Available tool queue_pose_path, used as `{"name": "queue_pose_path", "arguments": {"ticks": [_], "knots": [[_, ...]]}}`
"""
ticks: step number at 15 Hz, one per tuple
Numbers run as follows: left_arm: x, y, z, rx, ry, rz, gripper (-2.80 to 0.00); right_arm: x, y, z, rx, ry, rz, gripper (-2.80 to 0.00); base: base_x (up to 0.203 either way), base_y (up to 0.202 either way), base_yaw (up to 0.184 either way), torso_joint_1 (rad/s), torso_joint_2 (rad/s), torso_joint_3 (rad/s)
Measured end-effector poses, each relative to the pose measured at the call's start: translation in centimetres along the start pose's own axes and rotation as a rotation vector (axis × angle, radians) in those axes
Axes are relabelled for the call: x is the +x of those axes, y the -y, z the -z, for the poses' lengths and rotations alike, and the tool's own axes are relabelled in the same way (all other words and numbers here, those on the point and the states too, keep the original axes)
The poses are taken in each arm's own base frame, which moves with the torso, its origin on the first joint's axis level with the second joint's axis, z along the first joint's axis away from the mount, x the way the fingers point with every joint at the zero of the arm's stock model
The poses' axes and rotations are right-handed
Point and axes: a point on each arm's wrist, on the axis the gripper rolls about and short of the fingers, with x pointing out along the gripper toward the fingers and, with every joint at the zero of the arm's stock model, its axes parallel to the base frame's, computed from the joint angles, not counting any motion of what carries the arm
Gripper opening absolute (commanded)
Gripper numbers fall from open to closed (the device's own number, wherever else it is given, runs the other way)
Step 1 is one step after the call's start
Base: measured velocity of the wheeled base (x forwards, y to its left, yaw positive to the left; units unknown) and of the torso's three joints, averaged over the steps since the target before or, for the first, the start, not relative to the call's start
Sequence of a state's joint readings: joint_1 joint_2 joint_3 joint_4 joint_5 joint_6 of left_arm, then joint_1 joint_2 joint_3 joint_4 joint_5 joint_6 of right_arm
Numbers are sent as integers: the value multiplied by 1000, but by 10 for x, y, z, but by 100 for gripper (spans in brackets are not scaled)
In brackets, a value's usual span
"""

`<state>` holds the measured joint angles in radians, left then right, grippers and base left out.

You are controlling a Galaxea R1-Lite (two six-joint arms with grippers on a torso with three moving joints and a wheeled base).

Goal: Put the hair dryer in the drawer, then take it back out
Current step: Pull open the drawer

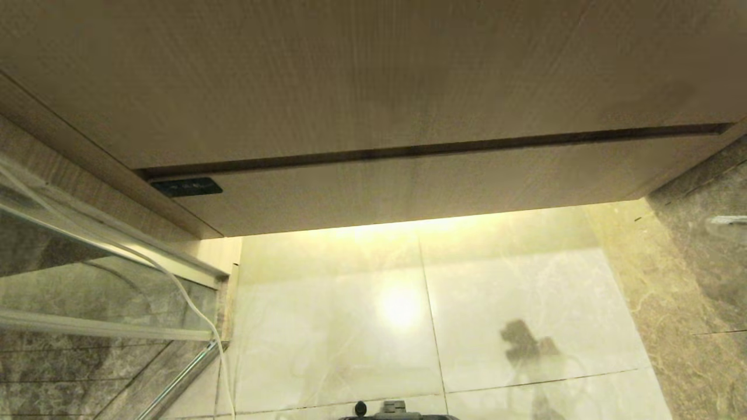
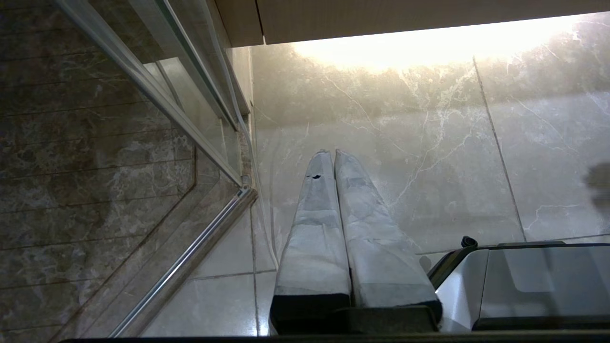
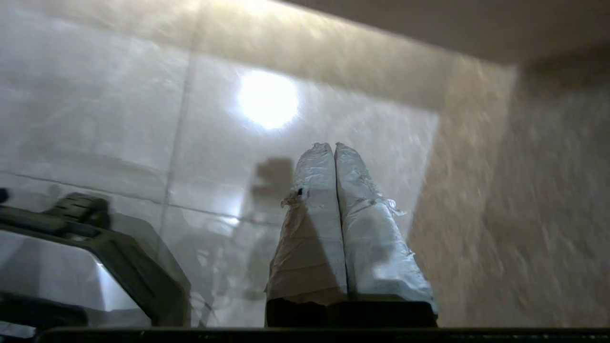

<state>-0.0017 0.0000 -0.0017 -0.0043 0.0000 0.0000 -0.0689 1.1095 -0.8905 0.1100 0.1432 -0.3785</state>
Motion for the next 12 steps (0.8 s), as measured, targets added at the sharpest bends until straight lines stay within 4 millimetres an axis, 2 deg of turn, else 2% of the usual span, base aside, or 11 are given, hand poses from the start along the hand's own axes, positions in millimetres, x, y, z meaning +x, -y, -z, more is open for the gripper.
{"name": "queue_pose_path", "arguments": {"ticks": [3, 6, 7, 12], "knots": [[0, 0, 0, 0, 0, 0, -280, -6, -21, -29, -79, 132, -148, -280, 0, 0, 0, 0, 0, 0], [0, 0, 0, 0, 0, 0, -280, 2, -27, -50, -137, 183, -204, -280, 0, 0, 0, 0, 0, 0], [0, 0, 0, 0, 0, 0, -280, 9, -29, -55, -161, 190, -216, 0, 0, 0, 0, 0, 0, 0], [0, 0, 0, 0, 0, 0, -280, 61, -45, -79, -214, 205, -366, 0, 0, 0, 0, 0, 0, 0]]}}
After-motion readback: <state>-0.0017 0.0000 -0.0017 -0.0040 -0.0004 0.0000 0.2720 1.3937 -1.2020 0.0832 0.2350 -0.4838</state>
